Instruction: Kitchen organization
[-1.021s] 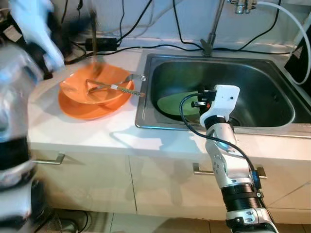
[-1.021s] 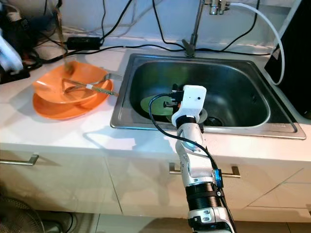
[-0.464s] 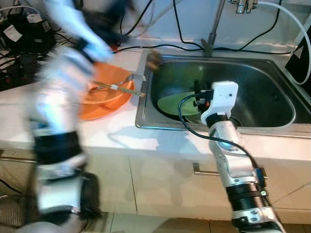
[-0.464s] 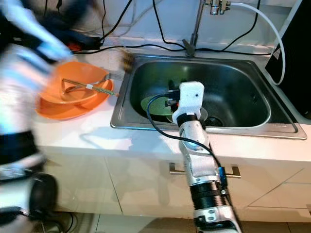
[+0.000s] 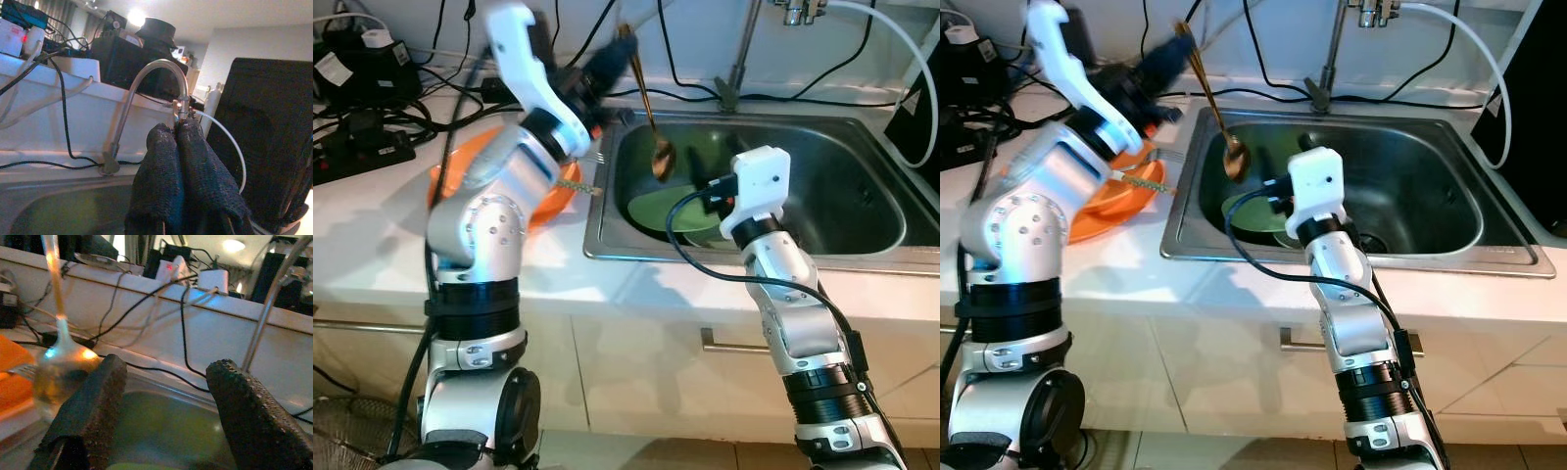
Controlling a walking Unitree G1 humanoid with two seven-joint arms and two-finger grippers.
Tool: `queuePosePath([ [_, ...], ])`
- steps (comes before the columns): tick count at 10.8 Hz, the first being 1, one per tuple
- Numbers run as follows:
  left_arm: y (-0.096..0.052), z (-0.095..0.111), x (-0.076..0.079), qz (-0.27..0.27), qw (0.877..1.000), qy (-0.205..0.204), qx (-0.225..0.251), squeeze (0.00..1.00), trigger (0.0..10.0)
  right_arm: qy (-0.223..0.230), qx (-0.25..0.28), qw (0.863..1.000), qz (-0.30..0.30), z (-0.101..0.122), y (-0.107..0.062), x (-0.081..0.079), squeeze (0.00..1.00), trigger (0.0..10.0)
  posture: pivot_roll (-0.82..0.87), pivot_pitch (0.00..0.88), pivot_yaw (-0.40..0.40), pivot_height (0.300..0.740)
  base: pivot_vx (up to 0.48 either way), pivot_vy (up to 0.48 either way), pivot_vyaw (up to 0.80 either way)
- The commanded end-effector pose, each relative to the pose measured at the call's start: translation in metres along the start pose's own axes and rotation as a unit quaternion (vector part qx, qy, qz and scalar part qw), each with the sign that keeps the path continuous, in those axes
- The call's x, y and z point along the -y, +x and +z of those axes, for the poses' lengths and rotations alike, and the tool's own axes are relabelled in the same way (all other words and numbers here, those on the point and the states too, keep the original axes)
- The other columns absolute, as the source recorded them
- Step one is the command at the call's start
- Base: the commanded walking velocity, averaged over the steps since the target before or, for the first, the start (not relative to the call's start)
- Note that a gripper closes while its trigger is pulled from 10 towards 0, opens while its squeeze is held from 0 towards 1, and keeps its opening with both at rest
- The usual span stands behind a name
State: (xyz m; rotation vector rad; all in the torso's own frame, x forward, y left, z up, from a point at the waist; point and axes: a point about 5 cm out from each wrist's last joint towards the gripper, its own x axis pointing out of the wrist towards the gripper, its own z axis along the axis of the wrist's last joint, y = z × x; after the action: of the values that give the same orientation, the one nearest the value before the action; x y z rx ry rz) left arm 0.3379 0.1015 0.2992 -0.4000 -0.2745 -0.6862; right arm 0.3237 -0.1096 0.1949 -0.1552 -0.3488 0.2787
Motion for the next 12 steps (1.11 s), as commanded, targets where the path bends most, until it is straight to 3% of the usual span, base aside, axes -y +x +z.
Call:
queuePosePath([
  [1, 0.002, -0.002, 0.001, 0.001, 1.000, 0.011, -0.003, 0.00, 10.0, 0.003, 0.011, 1.000, 0.016, 0.006, 0.000, -0.002, 0.00, 10.0, -0.08, 0.000, 0.020, 0.740, 0.000, 0.000, 0.00],
  [3, 0.003, -0.012, 0.005, -0.002, 1.000, 0.016, -0.013, 0.00, 10.0, 0.050, 0.028, 0.998, 0.034, 0.017, -0.001, -0.003, 0.00, 10.0, -0.08, 0.000, 0.024, 0.740, 0.000, 0.000, 0.00],
  [8, 0.004, -0.027, 0.016, -0.021, 0.999, 0.012, -0.042, 0.00, 10.0, 0.073, 0.026, 0.993, 0.090, 0.020, -0.002, -0.021, 0.00, 10.0, -0.08, 0.000, 0.034, 0.740, 0.000, 0.000, 0.00],
  [12, 0.004, -0.031, 0.022, -0.036, 0.998, 0.012, -0.053, 0.00, 10.0, 0.055, -0.006, 0.995, 0.079, 0.008, -0.003, -0.021, 0.00, 10.0, -0.07, 0.000, 0.029, 0.740, 0.000, 0.000, 0.00],
])
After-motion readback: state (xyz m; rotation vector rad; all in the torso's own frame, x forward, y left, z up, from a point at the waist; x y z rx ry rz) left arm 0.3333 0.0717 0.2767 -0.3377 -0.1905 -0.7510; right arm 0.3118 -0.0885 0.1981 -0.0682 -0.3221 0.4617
